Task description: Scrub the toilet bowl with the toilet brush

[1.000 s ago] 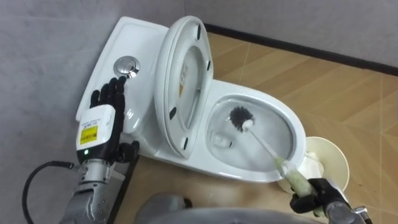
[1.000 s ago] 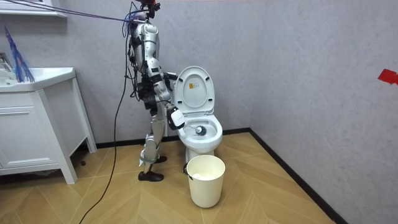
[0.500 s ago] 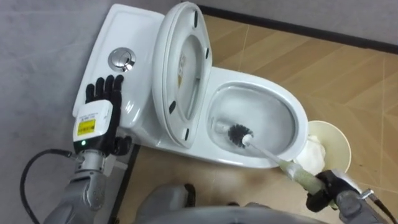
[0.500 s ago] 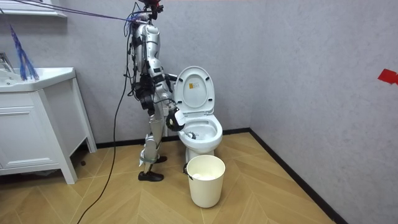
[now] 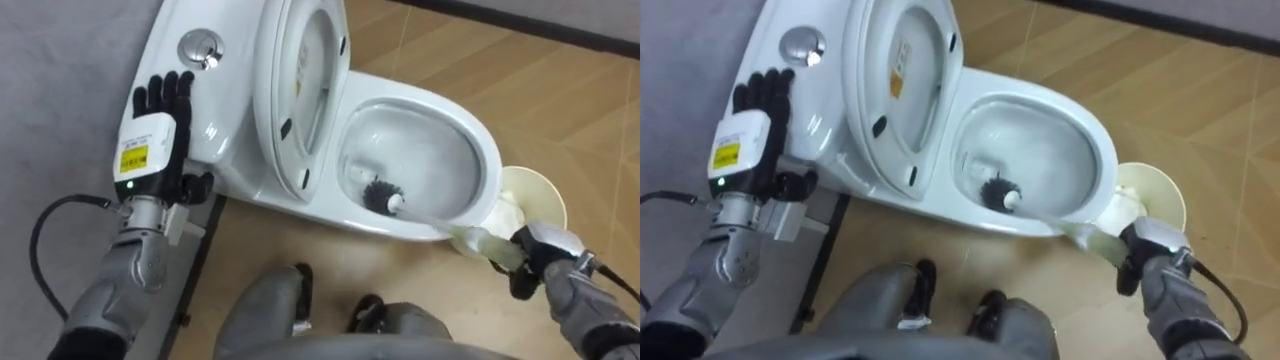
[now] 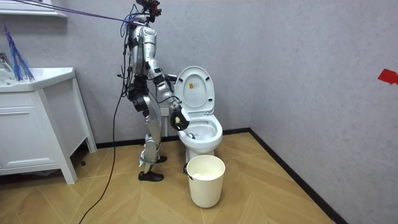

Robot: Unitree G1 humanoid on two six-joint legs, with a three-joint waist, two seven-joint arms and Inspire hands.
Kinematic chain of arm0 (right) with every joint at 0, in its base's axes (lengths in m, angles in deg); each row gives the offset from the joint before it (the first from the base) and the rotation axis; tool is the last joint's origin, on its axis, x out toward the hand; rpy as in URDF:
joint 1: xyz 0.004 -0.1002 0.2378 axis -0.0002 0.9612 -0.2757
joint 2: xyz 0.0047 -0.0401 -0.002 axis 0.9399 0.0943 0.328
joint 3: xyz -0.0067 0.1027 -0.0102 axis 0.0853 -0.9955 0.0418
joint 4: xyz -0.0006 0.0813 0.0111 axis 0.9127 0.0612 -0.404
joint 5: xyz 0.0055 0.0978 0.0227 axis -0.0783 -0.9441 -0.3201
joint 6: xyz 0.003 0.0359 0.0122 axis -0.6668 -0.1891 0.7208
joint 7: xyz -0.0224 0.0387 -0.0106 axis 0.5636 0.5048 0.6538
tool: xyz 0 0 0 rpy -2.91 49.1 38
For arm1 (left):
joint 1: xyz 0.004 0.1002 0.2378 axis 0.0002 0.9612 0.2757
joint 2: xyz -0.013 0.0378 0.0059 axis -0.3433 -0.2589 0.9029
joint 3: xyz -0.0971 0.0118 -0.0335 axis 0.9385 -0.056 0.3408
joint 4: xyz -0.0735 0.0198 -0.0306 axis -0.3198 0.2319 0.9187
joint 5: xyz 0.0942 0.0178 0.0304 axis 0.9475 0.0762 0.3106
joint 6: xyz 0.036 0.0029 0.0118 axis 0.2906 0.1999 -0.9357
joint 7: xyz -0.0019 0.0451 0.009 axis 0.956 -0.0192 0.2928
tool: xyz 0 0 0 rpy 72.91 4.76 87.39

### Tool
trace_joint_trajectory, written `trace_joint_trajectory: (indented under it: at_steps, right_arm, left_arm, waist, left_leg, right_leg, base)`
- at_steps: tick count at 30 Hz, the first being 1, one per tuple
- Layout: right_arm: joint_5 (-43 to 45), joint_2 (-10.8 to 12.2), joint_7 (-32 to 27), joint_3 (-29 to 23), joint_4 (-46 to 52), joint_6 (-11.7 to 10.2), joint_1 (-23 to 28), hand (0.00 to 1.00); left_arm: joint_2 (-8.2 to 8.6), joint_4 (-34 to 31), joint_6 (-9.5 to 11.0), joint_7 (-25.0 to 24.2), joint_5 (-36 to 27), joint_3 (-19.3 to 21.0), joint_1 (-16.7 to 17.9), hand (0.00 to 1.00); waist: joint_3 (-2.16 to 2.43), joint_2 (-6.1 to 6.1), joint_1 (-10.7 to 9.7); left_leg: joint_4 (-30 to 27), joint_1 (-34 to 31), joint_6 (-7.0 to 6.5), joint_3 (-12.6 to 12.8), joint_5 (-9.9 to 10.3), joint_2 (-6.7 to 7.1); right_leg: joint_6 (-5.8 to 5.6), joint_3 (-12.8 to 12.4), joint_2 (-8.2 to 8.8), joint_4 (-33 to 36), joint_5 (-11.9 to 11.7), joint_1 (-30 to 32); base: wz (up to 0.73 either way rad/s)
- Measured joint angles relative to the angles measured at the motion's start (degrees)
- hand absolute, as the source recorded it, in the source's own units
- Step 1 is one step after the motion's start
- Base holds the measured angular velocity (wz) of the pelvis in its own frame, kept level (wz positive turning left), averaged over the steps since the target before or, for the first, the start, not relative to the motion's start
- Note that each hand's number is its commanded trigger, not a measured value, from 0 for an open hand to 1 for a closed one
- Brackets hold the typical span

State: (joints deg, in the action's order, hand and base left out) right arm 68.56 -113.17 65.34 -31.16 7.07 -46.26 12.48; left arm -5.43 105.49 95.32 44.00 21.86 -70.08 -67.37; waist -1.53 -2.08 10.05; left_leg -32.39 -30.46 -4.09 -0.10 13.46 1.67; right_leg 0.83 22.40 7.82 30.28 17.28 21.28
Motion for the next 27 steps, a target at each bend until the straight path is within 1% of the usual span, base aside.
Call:
trace_joint_trajectory:
  at_steps: [1,2,4,5,6,7,8,9,11,12,13,14,15,16,17,18,19,20,21,22,23,25,27]
  right_arm:
    - [0.73,-1.13,-0.10,1.49,0.09,-0.03,-2.05,1.00]
    - [1.41,-1.67,-0.20,2.31,0.08,0.01,-3.29,1.00]
    - [3.57,-2.83,-1.34,4.39,-0.19,0.17,-8.18,1.00]
    - [3.64,-2.96,-1.69,4.65,-0.19,0.14,-9.25,1.00]
    - [3.52,-3.42,-2.84,5.48,-0.17,0.11,-11.33,1.00]
    - [3.56,-3.99,-4.03,5.86,-0.11,0.09,-13.05,1.00]
    - [3.54,-4.56,-4.30,6.27,-0.19,1.08,-14.36,1.00]
    - [3.55,-5.09,-4.31,6.78,-0.16,1.44,-14.95,1.00]
    - [2.76,-7.14,-4.31,7.80,-0.14,1.71,-17.43,1.00]
    - [1.96,-7.68,-4.32,7.88,-0.14,1.69,-17.94,1.00]
    - [-1.59,-8.46,-4.46,8.03,-0.03,1.79,-18.84,1.00]
    - [-4.97,-8.88,-4.77,8.32,0.00,1.90,-19.64,1.00]
    - [-6.72,-8.93,-4.89,8.34,-0.06,1.94,-20.08,1.00]
    - [-10.04,-8.96,-5.07,8.35,-0.17,2.02,-20.73,1.00]
    - [-11.38,-8.96,-5.44,8.34,-0.16,2.03,-20.81,1.00]
    - [-14.35,-8.95,-6.18,8.32,-0.28,2.11,-20.79,1.00]
    - [-18.59,-8.95,-6.41,8.31,-0.30,2.85,-20.88,1.00]
    - [-20.54,-8.95,-6.50,8.31,-0.30,3.24,-21.06,1.00]
    - [-23.95,-8.95,-6.79,8.23,-0.30,3.57,-21.33,1.00]
    - [-27.07,-8.95,-7.07,8.21,-0.31,3.96,-21.36,1.00]
    - [-30.42,-8.95,-7.43,8.18,-0.31,4.26,-21.47,1.00]
    - [-34.15,-9.01,-8.64,8.12,-0.58,4.30,-21.97,1.00]
    - [-35.19,-8.98,-8.96,7.28,-1.88,4.24,-21.97,1.00]
  left_arm:
    - [-0.53,0.65,0.29,0.27,-0.13,-0.91,-1.34,0.00]
    - [-0.87,0.65,0.46,0.35,-0.16,-1.21,-1.88,0.00]
    - [-2.95,0.91,0.89,0.69,-0.35,-2.48,-4.24,0.00]
    - [-3.48,0.89,1.00,0.69,-0.90,-2.82,-4.68,0.00]
    - [-4.32,0.85,1.30,0.75,-2.17,-3.67,-5.76,0.00]
    - [-4.63,0.76,1.34,0.87,-3.01,-4.64,-6.96,0.00]
    - [-4.77,0.08,1.39,0.82,-3.99,-5.68,-8.25,0.00]
    - [-4.78,-0.25,1.40,0.86,-4.49,-6.12,-8.77,0.00]
    - [-5.07,-1.02,1.46,1.57,-4.73,-6.60,-9.43,0.00]
    - [-5.26,-1.49,1.42,1.89,-4.75,-6.67,-9.44,0.00]
    - [-6.07,-2.00,1.33,2.63,-5.11,-7.02,-9.48,0.00]
    - [-7.28,-2.58,1.33,3.39,-6.10,-7.46,-9.53,0.00]
    - [-7.64,-2.86,1.32,3.64,-6.28,-7.46,-9.50,0.00]
    - [-7.99,-3.40,0.85,3.90,-6.32,-7.46,-9.23,0.00]
    - [-8.11,-3.80,0.52,3.96,-6.32,-7.45,-9.30,0.00]
    - [-8.37,-4.10,0.24,4.02,-6.39,-7.44,-9.88,0.00]
    - [-8.42,-4.13,-0.06,4.10,-6.50,-7.46,-10.21,0.00]
    - [-8.42,-4.13,-0.22,4.19,-6.76,-7.49,-10.27,0.00]
    - [-8.43,-4.13,-0.78,4.49,-6.81,-7.49,-10.50,0.00]
    - [-8.44,-4.19,-1.23,4.70,-7.21,-7.49,-10.67,0.00]
    - [-8.48,-4.52,-1.61,4.92,-8.14,-7.49,-10.67,0.00]
    - [-8.70,-4.82,-2.24,5.93,-8.54,-7.47,-10.63,0.00]
    - [-8.65,-4.78,-2.81,6.38,-8.48,-7.35,-10.78,0.00]
  waist:
    - [-0.16,-0.23,1.01]
    - [-0.20,-0.19,1.31]
    - [-0.36,0.04,1.98]
    - [-0.39,0.01,2.33]
    - [-0.63,0.14,2.97]
    - [-1.09,0.59,3.28]
    - [-1.23,0.78,3.89]
    - [-1.27,0.70,4.25]
    - [-1.34,0.61,4.70]
    - [-1.32,0.64,4.73]
    - [-1.33,0.68,4.73]
    - [-1.35,0.65,4.63]
    - [-1.37,0.67,4.56]
    - [-1.39,0.69,4.45]
    - [-1.38,0.71,4.38]
    - [-1.46,0.61,4.30]
    - [-1.50,0.56,4.36]
    - [-1.54,0.63,4.29]
    - [-1.80,0.91,4.07]
    - [-1.95,0.94,3.96]
    - [-1.96,0.92,3.65]
    - [-2.06,1.02,2.75]
    - [-2.21,1.03,2.40]
  left_leg:
    - [-0.69,-1.46,0.01,-0.08,-0.16,0.05]
    - [-1.22,-2.32,0.01,-0.23,-0.18,0.06]
    - [-2.58,-5.17,-0.09,-1.11,-0.54,0.29]
    - [-2.87,-5.94,-0.06,-1.30,-0.61,0.36]
    - [-3.48,-7.34,-0.06,-1.65,-0.75,0.45]
    - [-4.12,-8.52,-0.12,-2.27,-0.92,0.77]
    - [-4.84,-9.89,-0.17,-2.44,-0.96,1.20]
    - [-5.26,-10.55,-0.21,-2.31,-0.94,1.31]
    - [-6.20,-13.30,-0.40,-1.79,-1.12,1.86]
    - [-6.46,-13.96,-0.42,-1.70,-1.14,1.92]
    - [-6.74,-15.17,-0.36,-1.61,-1.29,2.00]
    - [-6.95,-16.26,-0.26,-1.54,-1.46,2.00]
    - [-7.12,-16.70,-0.23,-1.48,-1.51,1.98]
    - [-7.22,-17.46,-0.13,-1.40,-1.66,1.97]
    - [-7.26,-17.84,-0.10,-1.38,-1.77,1.98]
    - [-7.34,-18.32,-0.08,-1.18,-1.90,2.06]
    - [-7.24,-18.63,-0.05,-0.94,-2.10,2.15]
    - [-7.24,-18.82,-0.01,-0.91,-2.16,2.19]
    - [-7.21,-19.01,0.12,-0.94,-2.36,2.21]
    - [-7.19,-19.21,0.27,-0.88,-2.50,2.12]
    - [-7.20,-19.76,0.42,-0.69,-2.65,2.07]
    - [-7.28,-20.82,0.59,-0.70,-2.96,2.09]
    - [-7.15,-21.28,0.71,-0.88,-3.30,2.36]
  right_leg:
    - [0.15,-0.04,0.15,1.15,0.14,1.53]
    - [0.24,0.09,0.22,1.61,0.19,2.26]
    - [0.56,1.32,0.94,3.59,0.40,4.57]
    - [0.63,1.39,1.04,3.95,0.45,5.28]
    - [0.77,1.75,1.22,4.82,0.57,6.50]
    - [0.86,2.46,1.63,5.68,0.81,7.38]
    - [0.81,2.51,2.24,6.95,1.35,8.84]
    - [0.81,2.24,2.50,7.83,1.55,9.75]
    - [0.92,1.48,3.60,10.76,2.08,13.39]
    - [1.00,1.37,3.71,11.37,2.19,14.20]
    - [1.21,1.31,3.92,11.80,2.35,15.46]
    - [1.33,1.15,4.05,12.38,2.40,16.76]
    - [1.49,1.14,4.10,12.52,2.49,17.16]
    - [1.65,1.13,4.27,12.70,2.58,18.08]
    - [1.73,1.12,4.34,12.92,2.63,18.49]
    - [1.95,1.12,4.72,13.60,2.83,19.16]
    - [2.15,1.07,5.07,14.07,3.08,19.77]
    - [2.24,1.05,5.14,14.23,3.18,19.98]
    - [2.38,1.09,5.18,14.37,3.29,20.18]
    - [2.54,1.11,5.17,14.51,3.37,20.45]
    - [2.70,1.10,5.18,14.73,3.44,21.06]
    - [2.96,1.07,5.31,15.31,3.52,22.29]
    - [3.29,1.17,5.83,15.98,3.69,23.07]
  base:
    - [0.00]
    - [0.12]
    - [0.25]
    - [0.20]
    - [0.20]
    - [0.28]
    - [0.21]
    - [0.09]
    - [-0.02]
    - [-0.05]
    - [-0.05]
    - [-0.03]
    - [0.00]
    - [0.00]
    - [0.04]
    - [0.07]
    - [0.05]
    - [0.00]
    - [0.00]
    - [0.00]
    - [0.00]
    - [0.05]
    - [0.08]
